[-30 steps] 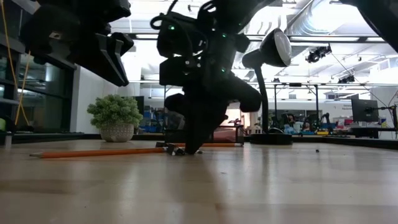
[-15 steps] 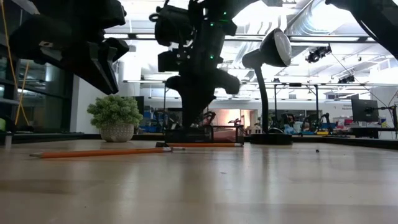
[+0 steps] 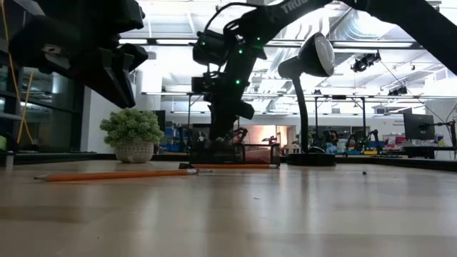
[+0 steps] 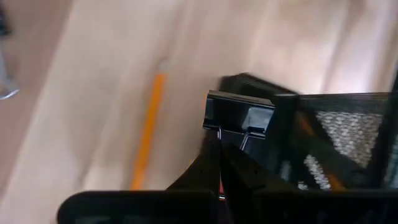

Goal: Pick and place office supplies into organizer
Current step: Put the right black binder clip into the black desk organizer, then put the black binder clip into the black desk organizer

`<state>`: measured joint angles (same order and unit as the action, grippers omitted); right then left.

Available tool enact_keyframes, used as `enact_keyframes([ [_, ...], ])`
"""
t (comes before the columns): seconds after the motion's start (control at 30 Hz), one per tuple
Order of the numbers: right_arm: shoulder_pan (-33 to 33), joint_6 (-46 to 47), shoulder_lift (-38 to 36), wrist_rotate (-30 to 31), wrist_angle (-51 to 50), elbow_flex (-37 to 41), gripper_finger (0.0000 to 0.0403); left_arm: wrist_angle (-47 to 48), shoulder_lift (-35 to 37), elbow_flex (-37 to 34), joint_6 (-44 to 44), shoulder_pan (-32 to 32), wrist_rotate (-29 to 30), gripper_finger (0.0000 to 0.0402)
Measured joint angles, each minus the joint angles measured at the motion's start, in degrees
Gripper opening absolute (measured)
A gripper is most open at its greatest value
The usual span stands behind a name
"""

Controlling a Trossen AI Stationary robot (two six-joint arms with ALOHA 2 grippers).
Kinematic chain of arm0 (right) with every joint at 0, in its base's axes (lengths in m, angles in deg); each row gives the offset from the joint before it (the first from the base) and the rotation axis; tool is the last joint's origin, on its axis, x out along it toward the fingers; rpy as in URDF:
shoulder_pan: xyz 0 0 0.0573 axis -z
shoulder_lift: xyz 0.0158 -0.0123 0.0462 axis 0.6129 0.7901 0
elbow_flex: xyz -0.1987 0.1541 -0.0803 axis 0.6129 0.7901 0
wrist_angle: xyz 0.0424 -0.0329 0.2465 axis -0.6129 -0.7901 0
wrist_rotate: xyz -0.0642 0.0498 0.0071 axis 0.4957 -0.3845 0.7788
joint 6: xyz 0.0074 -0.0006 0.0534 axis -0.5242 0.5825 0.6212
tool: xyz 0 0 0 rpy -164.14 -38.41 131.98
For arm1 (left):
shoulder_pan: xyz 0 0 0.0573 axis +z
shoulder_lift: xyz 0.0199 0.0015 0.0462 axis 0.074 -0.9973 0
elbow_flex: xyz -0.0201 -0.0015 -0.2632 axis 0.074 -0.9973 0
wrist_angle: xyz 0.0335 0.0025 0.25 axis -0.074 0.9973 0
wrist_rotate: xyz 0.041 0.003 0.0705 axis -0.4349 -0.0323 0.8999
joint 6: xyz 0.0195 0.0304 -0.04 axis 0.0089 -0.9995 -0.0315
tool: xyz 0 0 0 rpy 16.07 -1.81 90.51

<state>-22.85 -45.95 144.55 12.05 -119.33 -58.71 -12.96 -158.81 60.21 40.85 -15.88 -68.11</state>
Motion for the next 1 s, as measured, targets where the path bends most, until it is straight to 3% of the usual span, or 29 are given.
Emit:
enact_keyframes([
  [0.5,5.04,-0.19,-0.08,-4.91,2.62,-0.09,0.0006,-0.04,0.00,0.00,0.11,-0.02,-0.29,0.0058],
  [0.7,4.83,-1.37,0.03,-7.68,2.90,-0.09,0.0042,-0.07,0.00,0.00,0.82,-0.02,-0.23,0.0058],
  [1.0,4.18,-0.57,-0.49,-4.53,1.07,-0.10,0.0094,0.06,0.00,0.00,1.29,-0.01,-0.18,0.0058],
])
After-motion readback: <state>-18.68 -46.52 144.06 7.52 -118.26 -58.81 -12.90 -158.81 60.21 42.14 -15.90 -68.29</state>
